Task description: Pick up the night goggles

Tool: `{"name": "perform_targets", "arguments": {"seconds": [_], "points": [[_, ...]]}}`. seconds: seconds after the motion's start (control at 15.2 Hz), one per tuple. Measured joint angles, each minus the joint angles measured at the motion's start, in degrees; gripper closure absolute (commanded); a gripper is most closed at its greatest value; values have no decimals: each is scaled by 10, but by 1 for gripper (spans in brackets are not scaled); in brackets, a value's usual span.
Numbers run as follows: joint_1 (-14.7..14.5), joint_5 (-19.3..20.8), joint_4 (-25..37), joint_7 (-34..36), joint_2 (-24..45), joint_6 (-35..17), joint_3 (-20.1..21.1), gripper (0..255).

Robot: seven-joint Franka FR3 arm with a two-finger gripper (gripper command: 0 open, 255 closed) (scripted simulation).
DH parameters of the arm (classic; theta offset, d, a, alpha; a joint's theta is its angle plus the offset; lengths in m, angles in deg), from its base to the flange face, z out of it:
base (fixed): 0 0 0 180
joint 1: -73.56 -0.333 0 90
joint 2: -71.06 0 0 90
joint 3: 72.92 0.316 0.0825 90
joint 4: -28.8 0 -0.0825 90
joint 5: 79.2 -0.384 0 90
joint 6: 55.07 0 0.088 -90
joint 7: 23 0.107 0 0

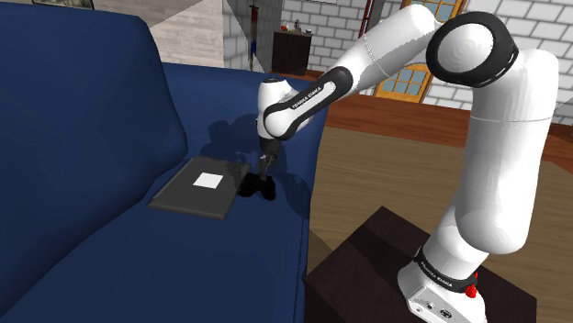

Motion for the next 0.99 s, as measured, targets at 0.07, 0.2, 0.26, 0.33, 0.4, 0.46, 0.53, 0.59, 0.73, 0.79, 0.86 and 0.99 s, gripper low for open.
{"name": "perform_targets", "arguments": {"seconds": [0.07, 0.2, 0.26, 0.33, 0.4, 0.46, 0.53, 0.59, 0.73, 0.79, 0.86, 0.99], "points": [[-2, 2, 4, 2, 11, -7, 0, 0], [-2, 4, 5, 1, 23, -19, -1, 0], [-2, 5, 3, 2, 27, -24, -1, 0], [-3, 6, 3, 5, 34, -31, -1, 0], [-3, 7, 2, 5, 40, -38, -2, 0], [-3, 8, 3, 6, 44, -42, -2, 0], [-4, 8, 3, 6, 47, -44, -3, 0], [-4, 8, 4, 6, 48, -45, -3, 255], [-4, 9, 4, 6, 49, -46, -3, 255], [-4, 9, 4, 6, 49, -46, -3, 255], [-4, 9, 4, 6, 49, -46, -3, 255], [-4, 9, 4, 7, 49, -46, -3, 255]]}}
